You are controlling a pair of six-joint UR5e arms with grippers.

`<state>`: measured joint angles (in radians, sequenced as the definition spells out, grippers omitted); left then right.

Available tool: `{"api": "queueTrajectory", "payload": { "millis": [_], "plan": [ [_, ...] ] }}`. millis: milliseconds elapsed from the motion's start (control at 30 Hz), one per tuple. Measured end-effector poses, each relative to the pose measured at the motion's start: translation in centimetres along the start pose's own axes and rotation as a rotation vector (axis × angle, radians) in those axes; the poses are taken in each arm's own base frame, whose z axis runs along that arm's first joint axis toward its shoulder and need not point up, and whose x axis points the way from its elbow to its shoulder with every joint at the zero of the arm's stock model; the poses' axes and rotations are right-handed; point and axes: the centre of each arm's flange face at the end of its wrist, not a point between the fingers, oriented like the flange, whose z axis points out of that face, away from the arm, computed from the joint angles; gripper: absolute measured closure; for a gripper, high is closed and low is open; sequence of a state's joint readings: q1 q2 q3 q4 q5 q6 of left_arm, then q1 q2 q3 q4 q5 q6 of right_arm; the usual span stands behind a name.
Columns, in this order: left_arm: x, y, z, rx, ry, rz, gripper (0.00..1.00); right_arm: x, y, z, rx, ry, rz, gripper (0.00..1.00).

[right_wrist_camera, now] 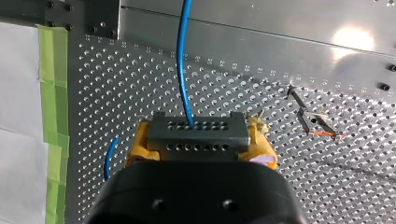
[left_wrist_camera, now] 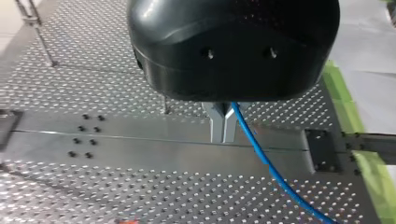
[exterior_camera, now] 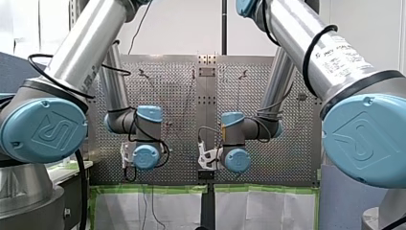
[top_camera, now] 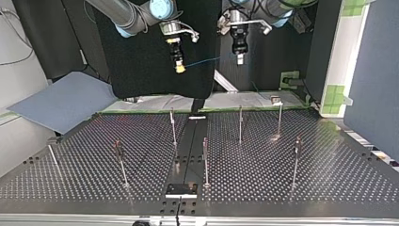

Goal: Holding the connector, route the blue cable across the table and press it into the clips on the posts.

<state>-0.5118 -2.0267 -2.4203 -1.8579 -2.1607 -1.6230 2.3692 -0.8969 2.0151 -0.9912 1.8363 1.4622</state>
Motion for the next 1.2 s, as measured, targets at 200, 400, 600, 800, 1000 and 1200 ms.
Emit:
{"api": "queueTrajectory", "payload": {
  "millis": [200,400,600,800,1000,1200],
  "plan": [
    [-1.3,0.9,-1.4,-0.001,-0.034,-0.023,1.0,0.0,0.0,0.0,0.0,0.0,0.0,1.0],
    [-1.5,2.2,-3.3,-0.002,-0.021,-0.014,1.0,0.0,0.0,0.0,0.0,0.0,0.0,1.0],
    [-1.2,2.8,-4.2,-0.003,-0.004,-0.002,1.0,0.0,0.0,0.0,0.0,0.0,0.0,1.0],
    [-1.4,2.7,-4.0,0.001,-0.004,-0.007,1.0,1.1,-0.7,0.2,-0.002,0.012,-0.005,1.0],
    [-2.8,2.5,-3.2,-0.016,-0.023,-0.017,1.0,4.9,-2.8,0.5,0.013,0.06,0.019,1.0],
    [-5.1,2.9,-0.7,-0.098,-0.061,-0.021,1.0,9.6,-4.6,1.1,0.075,0.117,0.065,1.0]
  ]
}}
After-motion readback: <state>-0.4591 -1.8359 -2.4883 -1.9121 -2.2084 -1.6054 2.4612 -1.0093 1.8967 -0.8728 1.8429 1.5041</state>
